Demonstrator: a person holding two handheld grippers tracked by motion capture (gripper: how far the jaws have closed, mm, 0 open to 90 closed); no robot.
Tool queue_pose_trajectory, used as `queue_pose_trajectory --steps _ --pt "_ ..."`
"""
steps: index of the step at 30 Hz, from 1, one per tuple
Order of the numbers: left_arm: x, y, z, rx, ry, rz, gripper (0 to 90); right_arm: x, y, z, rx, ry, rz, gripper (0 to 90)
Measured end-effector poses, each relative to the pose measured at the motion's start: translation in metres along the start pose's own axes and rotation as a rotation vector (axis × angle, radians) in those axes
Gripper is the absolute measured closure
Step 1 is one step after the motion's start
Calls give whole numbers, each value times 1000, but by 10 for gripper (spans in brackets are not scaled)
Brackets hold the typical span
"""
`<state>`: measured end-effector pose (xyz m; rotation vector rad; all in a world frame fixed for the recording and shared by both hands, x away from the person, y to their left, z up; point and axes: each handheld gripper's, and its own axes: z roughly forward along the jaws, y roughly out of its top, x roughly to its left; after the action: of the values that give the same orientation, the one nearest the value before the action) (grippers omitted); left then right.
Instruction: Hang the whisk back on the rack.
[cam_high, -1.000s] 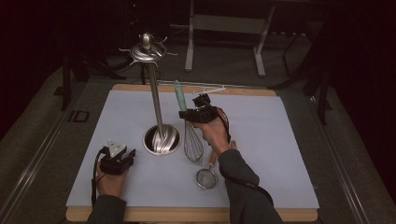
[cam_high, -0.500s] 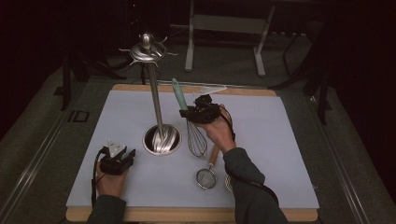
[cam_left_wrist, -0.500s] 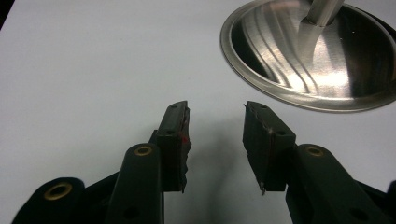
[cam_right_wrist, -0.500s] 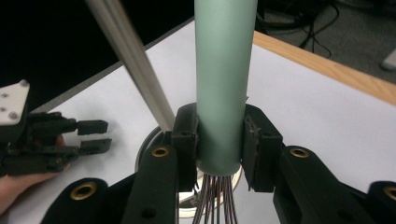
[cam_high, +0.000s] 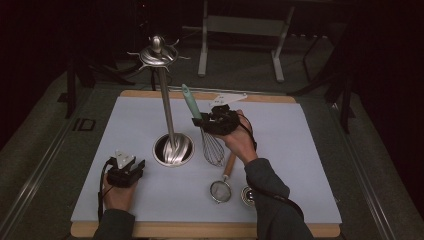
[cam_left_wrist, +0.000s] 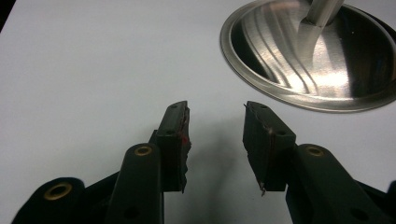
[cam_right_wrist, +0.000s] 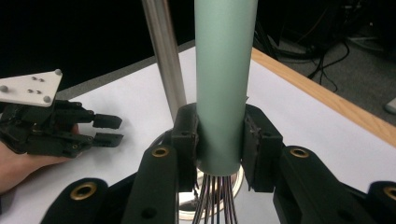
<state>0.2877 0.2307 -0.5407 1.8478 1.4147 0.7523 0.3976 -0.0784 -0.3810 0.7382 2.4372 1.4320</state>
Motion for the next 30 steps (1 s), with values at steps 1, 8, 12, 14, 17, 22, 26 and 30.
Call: queue_pose_trajectory --steps 1,8,12,14,17,22,26,30 --pt "0 0 0 0 0 0 611 0 0 -1 -3 3 -4 692" --pt "0 0 0 -1 1 2 611 5 5 -10 -35 30 -55 692" --pt "0 0 0 -3 1 0 611 7 7 -14 -48 44 -78 692" --pt "0 0 0 -1 1 1 611 9 7 -15 -53 49 -90 692" --pt "0 0 0 -2 1 -1 610 11 9 -18 -59 54 -103 692" --pt "0 0 0 -3 1 0 611 13 11 -23 -64 59 -119 692" --pt "0 0 0 -3 1 1 611 13 13 -27 -72 60 -128 692" --pt "0 0 0 -2 1 1 610 14 14 -29 -81 66 -142 693"
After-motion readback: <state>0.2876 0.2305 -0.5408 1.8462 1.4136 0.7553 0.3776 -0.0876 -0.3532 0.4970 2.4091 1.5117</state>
